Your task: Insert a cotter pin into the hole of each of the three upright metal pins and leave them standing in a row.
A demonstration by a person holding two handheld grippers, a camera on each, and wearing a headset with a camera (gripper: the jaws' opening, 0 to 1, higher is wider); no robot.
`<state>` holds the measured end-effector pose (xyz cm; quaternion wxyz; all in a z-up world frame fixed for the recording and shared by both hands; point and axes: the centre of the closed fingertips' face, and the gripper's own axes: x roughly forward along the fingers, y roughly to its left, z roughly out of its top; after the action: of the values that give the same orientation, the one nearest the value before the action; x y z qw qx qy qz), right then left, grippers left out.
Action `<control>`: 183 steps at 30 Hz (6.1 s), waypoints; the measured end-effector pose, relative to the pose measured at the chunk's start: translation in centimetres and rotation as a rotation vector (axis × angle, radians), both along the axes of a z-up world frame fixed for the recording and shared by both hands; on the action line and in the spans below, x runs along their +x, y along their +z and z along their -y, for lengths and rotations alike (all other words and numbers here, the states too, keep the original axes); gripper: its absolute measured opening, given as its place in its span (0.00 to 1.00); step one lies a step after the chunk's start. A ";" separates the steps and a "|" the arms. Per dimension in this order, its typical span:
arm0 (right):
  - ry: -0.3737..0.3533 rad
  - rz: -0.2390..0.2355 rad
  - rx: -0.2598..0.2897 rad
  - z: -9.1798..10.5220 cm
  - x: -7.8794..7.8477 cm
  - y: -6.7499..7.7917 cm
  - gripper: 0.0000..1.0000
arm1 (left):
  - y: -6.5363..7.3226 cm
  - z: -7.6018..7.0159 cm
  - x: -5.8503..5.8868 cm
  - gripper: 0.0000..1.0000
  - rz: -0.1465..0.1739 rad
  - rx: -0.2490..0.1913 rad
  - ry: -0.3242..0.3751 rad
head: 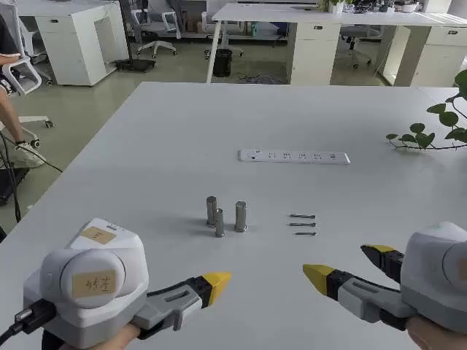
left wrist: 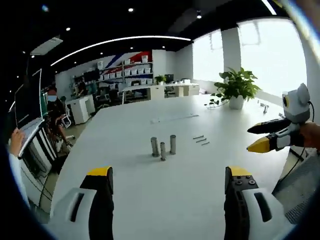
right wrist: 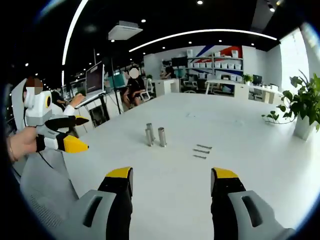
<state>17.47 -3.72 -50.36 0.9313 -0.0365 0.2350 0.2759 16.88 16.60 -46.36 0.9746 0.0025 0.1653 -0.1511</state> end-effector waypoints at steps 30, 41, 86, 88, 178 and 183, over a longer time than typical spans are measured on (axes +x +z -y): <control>0.009 0.015 0.014 -0.2 -0.3 0.4 0.82 | -0.1 -0.3 -0.2 0.98 -0.009 0.057 -0.007; 0.011 0.015 0.014 -0.2 -0.2 0.4 0.79 | 0.2 -0.1 -0.2 0.99 -0.013 0.056 -0.022; 0.034 0.031 -0.041 0.8 0.6 -0.1 0.70 | -0.6 0.4 -0.3 0.98 -0.042 0.092 -0.078; 0.044 0.034 -0.032 0.6 0.8 0.0 0.67 | -0.6 0.4 -0.3 0.98 -0.042 0.096 -0.080; 0.277 0.101 0.045 -17.5 15.7 -7.1 0.05 | -4.0 1.6 1.9 0.92 -0.069 0.061 -0.137; 0.278 0.102 0.033 -17.5 15.4 -7.1 0.04 | -4.0 1.8 1.7 0.92 -0.072 0.060 -0.143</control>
<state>32.91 13.76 -57.45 0.8954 -0.0674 0.1753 0.4038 18.61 14.76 -50.33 0.9542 0.0383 0.2042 -0.2151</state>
